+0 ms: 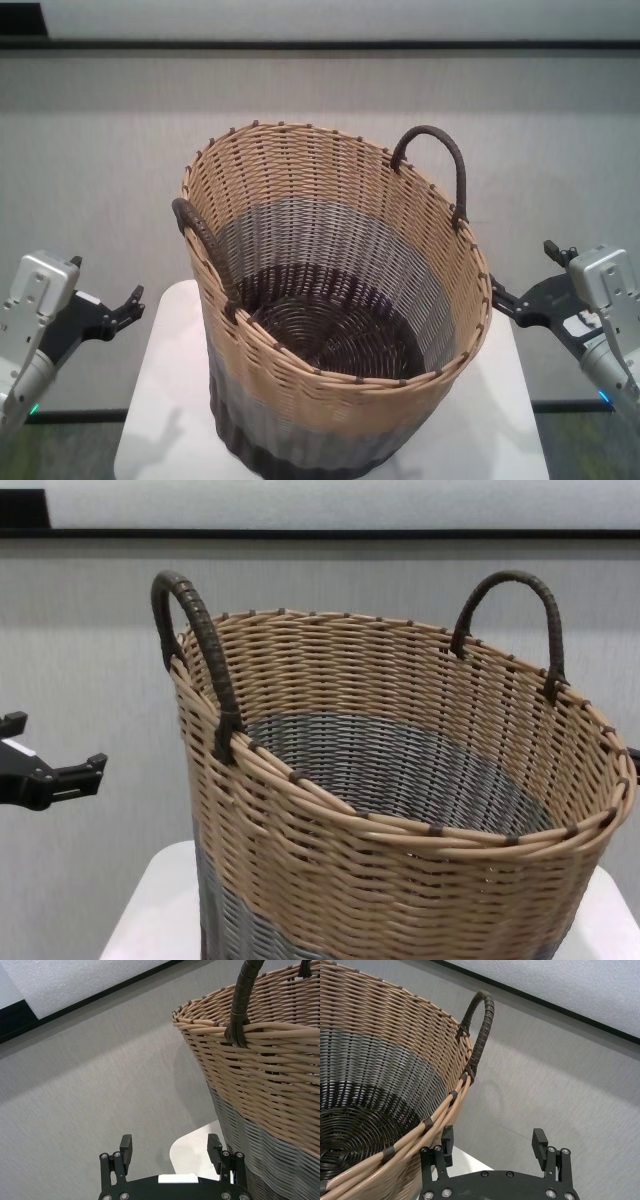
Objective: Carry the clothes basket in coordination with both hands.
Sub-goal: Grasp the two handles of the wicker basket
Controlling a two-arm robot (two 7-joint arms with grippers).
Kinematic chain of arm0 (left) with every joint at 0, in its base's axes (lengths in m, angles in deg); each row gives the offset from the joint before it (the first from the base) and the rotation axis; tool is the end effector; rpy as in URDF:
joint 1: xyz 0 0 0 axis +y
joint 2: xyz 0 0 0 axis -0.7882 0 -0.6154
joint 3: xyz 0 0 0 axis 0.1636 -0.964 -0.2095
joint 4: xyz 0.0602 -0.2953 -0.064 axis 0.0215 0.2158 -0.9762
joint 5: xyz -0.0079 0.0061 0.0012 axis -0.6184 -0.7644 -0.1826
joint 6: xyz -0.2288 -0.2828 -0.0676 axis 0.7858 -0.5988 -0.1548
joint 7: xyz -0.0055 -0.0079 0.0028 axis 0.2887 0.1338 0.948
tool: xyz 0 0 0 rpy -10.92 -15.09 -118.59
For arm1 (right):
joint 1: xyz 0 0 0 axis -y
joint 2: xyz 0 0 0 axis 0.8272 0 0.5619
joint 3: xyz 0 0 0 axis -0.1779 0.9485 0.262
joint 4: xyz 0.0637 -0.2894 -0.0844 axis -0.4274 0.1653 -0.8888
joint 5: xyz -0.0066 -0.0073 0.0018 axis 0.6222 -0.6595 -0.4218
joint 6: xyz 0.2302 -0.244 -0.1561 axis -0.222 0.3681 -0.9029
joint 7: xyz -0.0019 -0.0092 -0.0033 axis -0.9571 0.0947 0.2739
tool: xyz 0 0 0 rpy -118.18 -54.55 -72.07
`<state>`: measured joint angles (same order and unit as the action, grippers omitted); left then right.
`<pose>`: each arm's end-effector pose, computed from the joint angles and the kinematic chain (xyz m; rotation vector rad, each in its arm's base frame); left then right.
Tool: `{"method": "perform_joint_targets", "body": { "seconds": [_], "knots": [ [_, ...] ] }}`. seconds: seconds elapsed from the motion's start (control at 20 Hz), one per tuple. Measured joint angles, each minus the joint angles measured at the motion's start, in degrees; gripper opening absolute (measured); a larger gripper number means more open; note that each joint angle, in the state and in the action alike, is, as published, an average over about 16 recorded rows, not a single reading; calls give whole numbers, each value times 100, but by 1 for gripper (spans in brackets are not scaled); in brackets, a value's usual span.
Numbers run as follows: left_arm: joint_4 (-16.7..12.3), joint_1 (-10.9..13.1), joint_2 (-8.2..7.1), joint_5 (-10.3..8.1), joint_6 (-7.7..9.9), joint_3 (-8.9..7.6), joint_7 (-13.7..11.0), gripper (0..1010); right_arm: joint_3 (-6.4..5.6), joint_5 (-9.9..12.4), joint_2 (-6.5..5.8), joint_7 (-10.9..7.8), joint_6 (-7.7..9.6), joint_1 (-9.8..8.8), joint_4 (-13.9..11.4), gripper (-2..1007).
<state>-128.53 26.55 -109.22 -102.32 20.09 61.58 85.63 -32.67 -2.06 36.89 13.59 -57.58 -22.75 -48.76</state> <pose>0.4188 0.0767 -0.3285 0.3043 -0.2850 1.2478 0.4188 -0.0767 -0.3285 -0.3043 -0.2851 -1.2481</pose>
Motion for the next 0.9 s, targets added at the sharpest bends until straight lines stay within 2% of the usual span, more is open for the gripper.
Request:
{"method": "perform_joint_targets", "body": {
  "seconds": [0.55, 0.7, 0.9],
  "knots": [
    [-32, 18, -13, -18, 31, -15, -23, 1000, -14, 8, -6, -4, 4, -12, -15, 1005],
    [-122, 71, -54, -64, 116, -58, -58, 1000, -62, 30, -41, -18, 15, -54, -73, 1005],
    [-336, 198, -154, -166, 312, -167, -123, 1000, -179, 96, -129, -84, 40, -143, -203, 1005]
  ]
}}
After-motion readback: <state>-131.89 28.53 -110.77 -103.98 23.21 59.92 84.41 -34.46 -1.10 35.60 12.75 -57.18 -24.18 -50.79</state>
